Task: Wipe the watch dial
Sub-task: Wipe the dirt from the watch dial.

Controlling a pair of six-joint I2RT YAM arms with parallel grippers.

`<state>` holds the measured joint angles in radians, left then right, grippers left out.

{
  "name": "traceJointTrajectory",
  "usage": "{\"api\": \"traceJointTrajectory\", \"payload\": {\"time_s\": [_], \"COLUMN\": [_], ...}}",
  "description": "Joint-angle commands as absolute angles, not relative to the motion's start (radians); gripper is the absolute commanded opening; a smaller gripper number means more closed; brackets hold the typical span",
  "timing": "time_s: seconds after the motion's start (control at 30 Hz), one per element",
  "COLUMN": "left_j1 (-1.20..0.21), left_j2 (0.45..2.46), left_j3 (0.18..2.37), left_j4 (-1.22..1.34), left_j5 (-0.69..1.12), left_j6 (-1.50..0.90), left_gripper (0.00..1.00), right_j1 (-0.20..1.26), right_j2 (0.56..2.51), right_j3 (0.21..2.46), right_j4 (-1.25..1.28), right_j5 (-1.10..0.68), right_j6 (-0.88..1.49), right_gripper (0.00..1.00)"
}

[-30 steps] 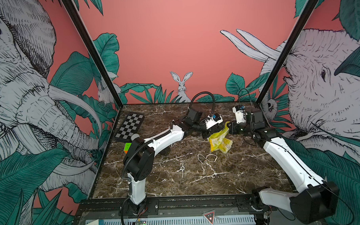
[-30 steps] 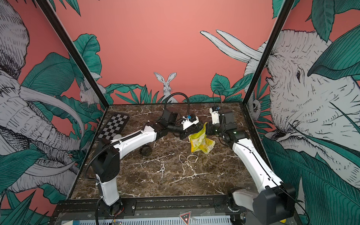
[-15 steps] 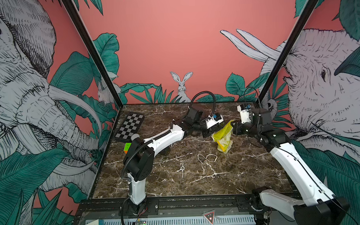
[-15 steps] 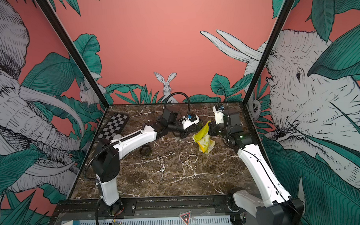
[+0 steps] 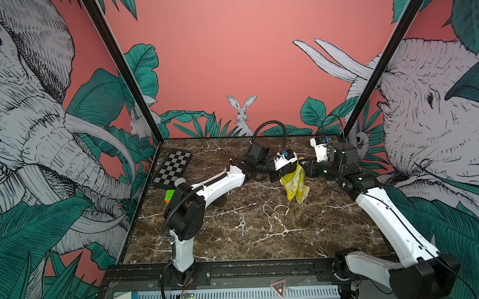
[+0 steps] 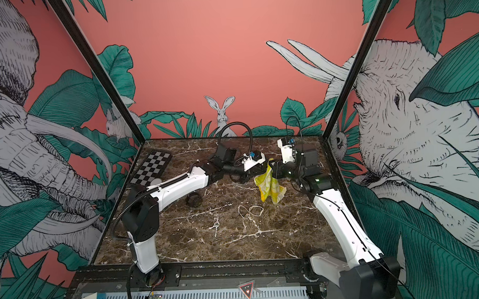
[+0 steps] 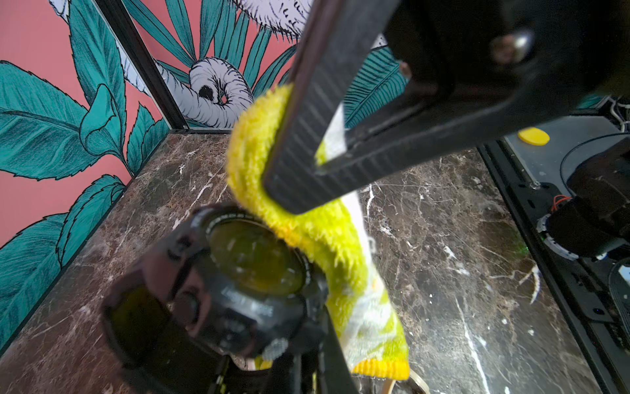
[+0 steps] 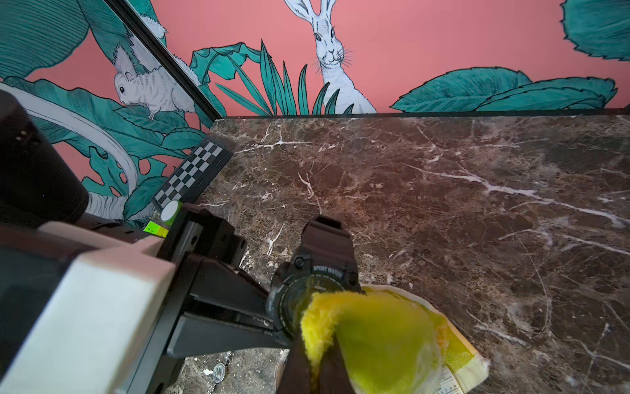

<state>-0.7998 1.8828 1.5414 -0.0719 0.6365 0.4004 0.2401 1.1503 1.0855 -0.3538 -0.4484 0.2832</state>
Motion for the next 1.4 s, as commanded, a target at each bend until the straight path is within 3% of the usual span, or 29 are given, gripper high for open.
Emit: {"api": "traceJointTrajectory", "payload": {"time_s": [0.0, 0.33, 0.77, 1.13, 1.37], "left_j1": [-0.804, -0.804, -0.804, -0.804, -0.801], "left_j2": [1.819, 1.818, 1.787, 1.818, 1.807], "left_j3": [1.527, 1.523, 1.508, 1.513, 1.482], "left_j4": [-0.015, 0.026, 0.071, -0.004, -0.012], "left_j5": [0.68, 0.709, 0.719, 0.67, 0.644], "left_j6": [0.393, 0.365, 0.35, 0.376, 0.379], "left_gripper": [0.0, 0.0, 0.0, 0.0, 0.0], "right_j1": [0.238, 0.238, 0.239, 0.238, 0.226], "right_j2": [1.159, 1.22, 1.241, 1.139, 1.169], "right_j3": [1.08, 1.084, 1.093, 1.088, 1.106], "right_j4": [-0.255, -0.233, -0.387, -0.415, -0.479], "right_j5": [-0.495, -0.528, -0.273, -0.251, -0.086], "right_j6": [0.311, 0.338, 0.275, 0.252, 0.262], "right_gripper": [0.0, 0.0, 0.0, 0.0, 0.0]}}
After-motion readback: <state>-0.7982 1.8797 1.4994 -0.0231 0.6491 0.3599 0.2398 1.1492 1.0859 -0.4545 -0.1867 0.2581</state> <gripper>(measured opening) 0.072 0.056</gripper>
